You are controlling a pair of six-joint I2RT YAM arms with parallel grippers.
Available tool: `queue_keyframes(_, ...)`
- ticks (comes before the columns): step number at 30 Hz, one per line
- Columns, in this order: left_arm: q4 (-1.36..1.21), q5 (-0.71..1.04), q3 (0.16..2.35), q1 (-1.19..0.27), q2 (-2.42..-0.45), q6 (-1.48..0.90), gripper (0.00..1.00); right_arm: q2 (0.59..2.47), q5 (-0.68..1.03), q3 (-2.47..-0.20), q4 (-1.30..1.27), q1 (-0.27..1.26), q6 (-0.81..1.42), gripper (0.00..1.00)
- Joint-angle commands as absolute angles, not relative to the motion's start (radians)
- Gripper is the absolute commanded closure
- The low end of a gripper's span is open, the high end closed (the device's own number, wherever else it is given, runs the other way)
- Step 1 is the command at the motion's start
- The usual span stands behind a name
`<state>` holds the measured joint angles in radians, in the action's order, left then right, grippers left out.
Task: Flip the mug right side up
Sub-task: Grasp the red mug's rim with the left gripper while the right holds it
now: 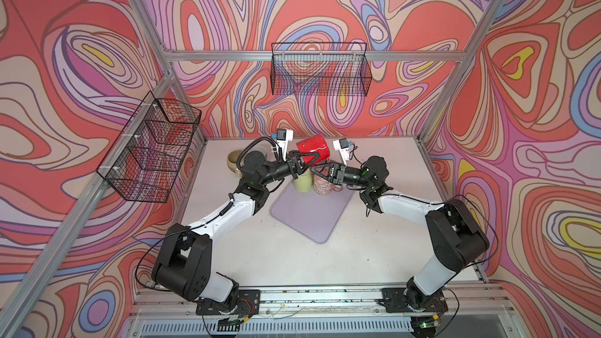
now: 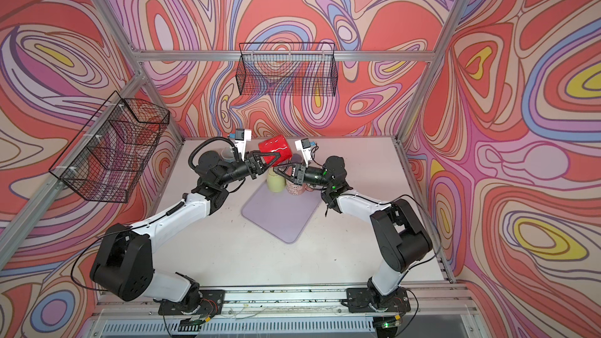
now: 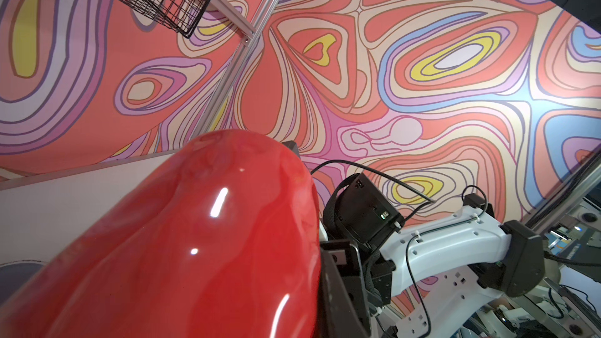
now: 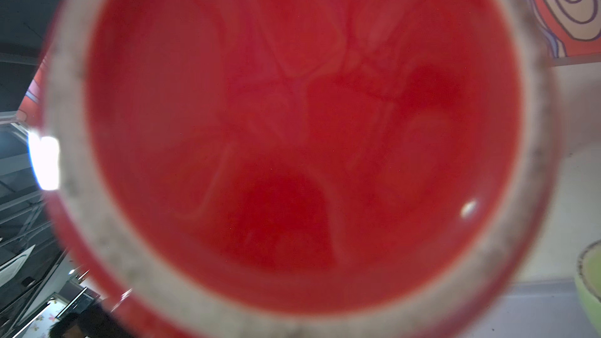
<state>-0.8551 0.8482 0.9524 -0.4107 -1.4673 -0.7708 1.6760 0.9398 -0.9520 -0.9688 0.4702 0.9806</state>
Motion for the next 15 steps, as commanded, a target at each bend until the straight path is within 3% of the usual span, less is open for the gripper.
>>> queue_keyframes(1,-0.845,0.781,0.969,-0.409,-1.457,-0.74,0.93,1.672,0.902,-0.976,-1.011,0.478,0.916,0.91)
queue_keyframes(4,-0.832,0.77,0.964,-0.409,-1.447,-0.729,1.0,1.672,0.898,-0.971,-1.01,0.477,0.914,0.88)
queue_keyframes(11,-0.778,0.739,0.954,-0.409,-1.41,-0.685,1.0,1.674,0.878,-0.96,-1.003,0.477,0.906,0.71)
queue_keyframes(15,-0.745,0.723,0.948,-0.404,-1.386,-0.661,1.0,1.668,0.862,-0.956,-0.987,0.475,0.892,0.66)
